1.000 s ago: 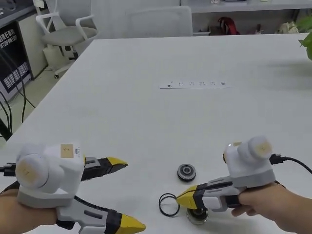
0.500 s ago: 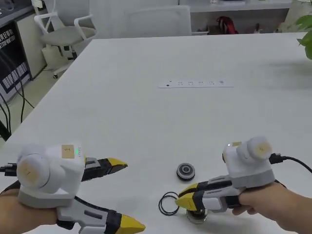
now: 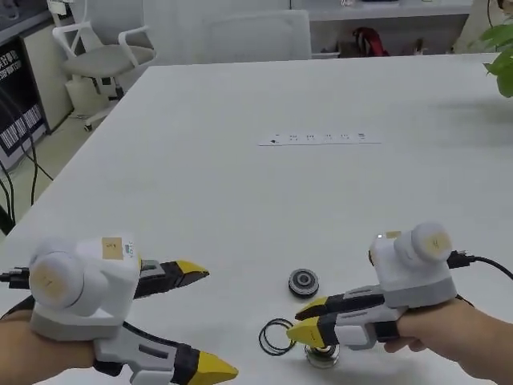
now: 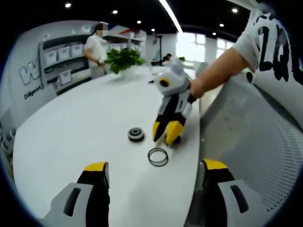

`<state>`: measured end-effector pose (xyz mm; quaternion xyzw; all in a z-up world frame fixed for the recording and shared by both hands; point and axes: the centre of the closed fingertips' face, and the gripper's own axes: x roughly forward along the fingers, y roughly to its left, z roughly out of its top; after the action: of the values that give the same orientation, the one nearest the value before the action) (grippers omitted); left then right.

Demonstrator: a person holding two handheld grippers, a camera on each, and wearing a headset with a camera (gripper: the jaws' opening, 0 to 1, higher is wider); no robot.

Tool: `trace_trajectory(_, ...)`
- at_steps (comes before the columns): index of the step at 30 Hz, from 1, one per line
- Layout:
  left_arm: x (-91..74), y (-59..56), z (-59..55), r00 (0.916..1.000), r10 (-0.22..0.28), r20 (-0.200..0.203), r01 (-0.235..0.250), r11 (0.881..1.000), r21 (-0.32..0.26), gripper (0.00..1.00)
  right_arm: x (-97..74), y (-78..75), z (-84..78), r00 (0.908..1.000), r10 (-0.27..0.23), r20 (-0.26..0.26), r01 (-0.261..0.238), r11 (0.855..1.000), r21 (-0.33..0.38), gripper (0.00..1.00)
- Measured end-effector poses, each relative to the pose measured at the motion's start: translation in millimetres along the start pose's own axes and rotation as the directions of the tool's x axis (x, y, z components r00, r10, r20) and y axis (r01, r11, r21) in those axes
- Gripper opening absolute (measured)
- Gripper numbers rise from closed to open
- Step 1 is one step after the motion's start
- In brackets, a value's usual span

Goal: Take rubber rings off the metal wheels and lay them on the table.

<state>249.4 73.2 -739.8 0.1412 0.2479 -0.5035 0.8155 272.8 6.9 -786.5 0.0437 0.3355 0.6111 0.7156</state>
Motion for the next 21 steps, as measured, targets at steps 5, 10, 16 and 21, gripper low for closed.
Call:
trace_trajectory(5,0.6,2.8,0.3,1.0,0.001,0.0,-0.001,1.0,-0.002,0.8,-5.3,-5.5,3.8,0.9994,-0.025,0.024,0.025,1.0,-0.005,0.22)
trace_trajectory(10,1.9,7.8,2.4,1.0,0.007,0.006,-0.007,1.0,-0.006,0.78,-10.8,-9.8,4.0,0.9984,-0.04,0.039,0.04,0.999,-0.001,0.22)
trace_trajectory(16,5.6,14.5,5.4,0.9998,0.014,0.011,-0.013,1.0,-0.013,0.75,-18.5,-17.8,7.8,0.9958,-0.072,0.056,0.072,0.997,-0.006,0.21)
trace_trajectory(21,9.3,20.8,8.0,0.9998,0.016,0.015,-0.016,1.0,-0.02,0.72,-24.2,-25.1,13.0,0.9921,-0.102,0.074,0.104,0.994,-0.027,0.22)
